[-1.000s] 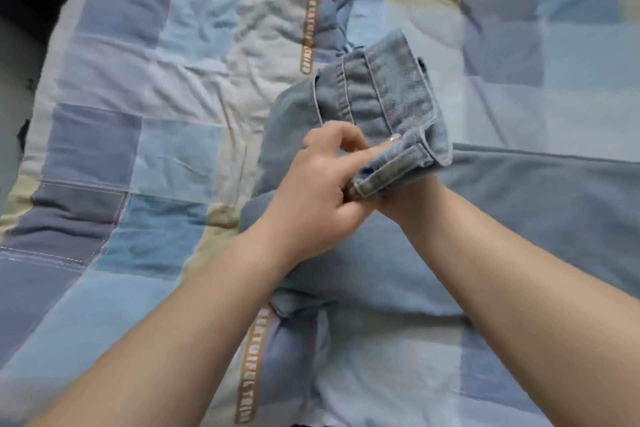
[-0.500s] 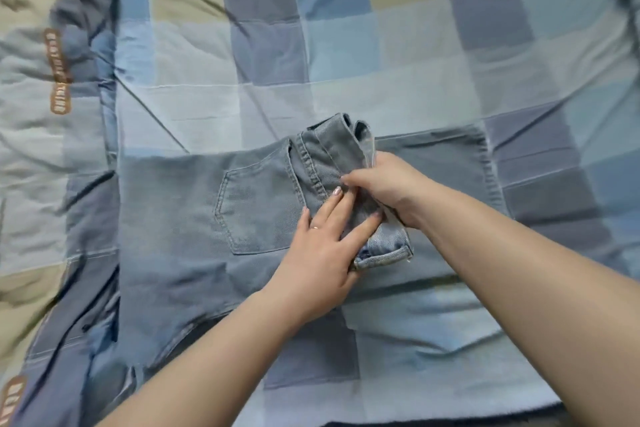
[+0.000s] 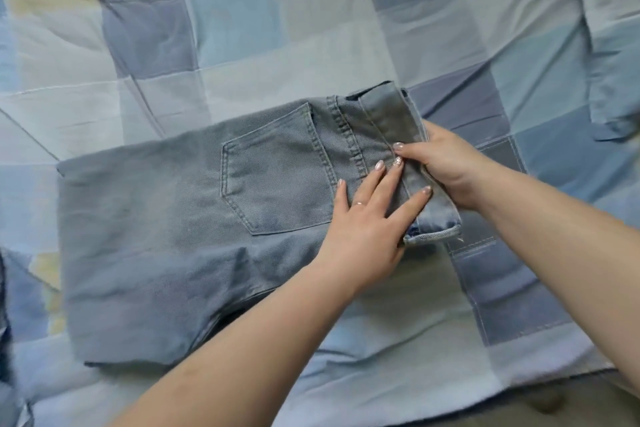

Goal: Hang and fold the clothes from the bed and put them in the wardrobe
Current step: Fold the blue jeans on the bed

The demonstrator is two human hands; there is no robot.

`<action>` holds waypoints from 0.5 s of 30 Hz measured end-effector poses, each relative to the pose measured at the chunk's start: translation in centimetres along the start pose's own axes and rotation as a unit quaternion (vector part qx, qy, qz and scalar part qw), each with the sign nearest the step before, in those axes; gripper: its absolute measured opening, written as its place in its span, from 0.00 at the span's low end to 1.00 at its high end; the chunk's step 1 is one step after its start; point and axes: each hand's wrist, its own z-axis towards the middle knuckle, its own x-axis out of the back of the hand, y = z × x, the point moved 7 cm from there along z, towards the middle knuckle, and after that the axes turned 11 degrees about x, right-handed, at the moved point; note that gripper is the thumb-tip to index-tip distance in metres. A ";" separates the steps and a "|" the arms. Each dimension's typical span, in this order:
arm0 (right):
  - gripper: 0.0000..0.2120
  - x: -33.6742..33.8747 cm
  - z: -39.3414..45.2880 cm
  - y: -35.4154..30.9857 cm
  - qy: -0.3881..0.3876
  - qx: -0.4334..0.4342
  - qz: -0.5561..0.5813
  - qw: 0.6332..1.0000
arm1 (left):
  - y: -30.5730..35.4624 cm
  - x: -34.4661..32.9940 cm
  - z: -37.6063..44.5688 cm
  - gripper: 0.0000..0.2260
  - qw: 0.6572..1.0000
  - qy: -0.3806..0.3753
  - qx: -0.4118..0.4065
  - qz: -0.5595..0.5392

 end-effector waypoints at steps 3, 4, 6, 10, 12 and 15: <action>0.10 2.3 0.9 2.9 0.047 -0.026 -0.066 0.996 | -0.3 -3.2 1.3 0.36 0.994 -0.106 0.014 0.017; 0.10 2.9 1.4 4.0 0.067 -0.034 -0.128 0.989 | -1.0 -4.1 1.5 0.36 0.990 -0.137 0.016 0.012; 0.15 3.5 2.3 5.3 0.093 -0.052 -0.244 0.964 | -2.7 -3.6 2.4 0.33 0.996 -0.088 0.008 -0.021; 0.19 2.8 3.5 6.6 0.093 -0.066 -0.359 0.927 | -7.3 0.3 5.3 0.33 0.994 0.087 0.042 0.043; 0.17 2.8 3.9 7.2 0.094 -0.061 -0.405 0.907 | -9.5 0.0 7.6 0.43 0.990 -0.003 0.062 0.124; 0.17 3.1 5.0 7.9 0.081 -0.055 -0.438 0.894 | -11.3 -0.9 11.3 0.53 0.976 -0.129 0.072 0.160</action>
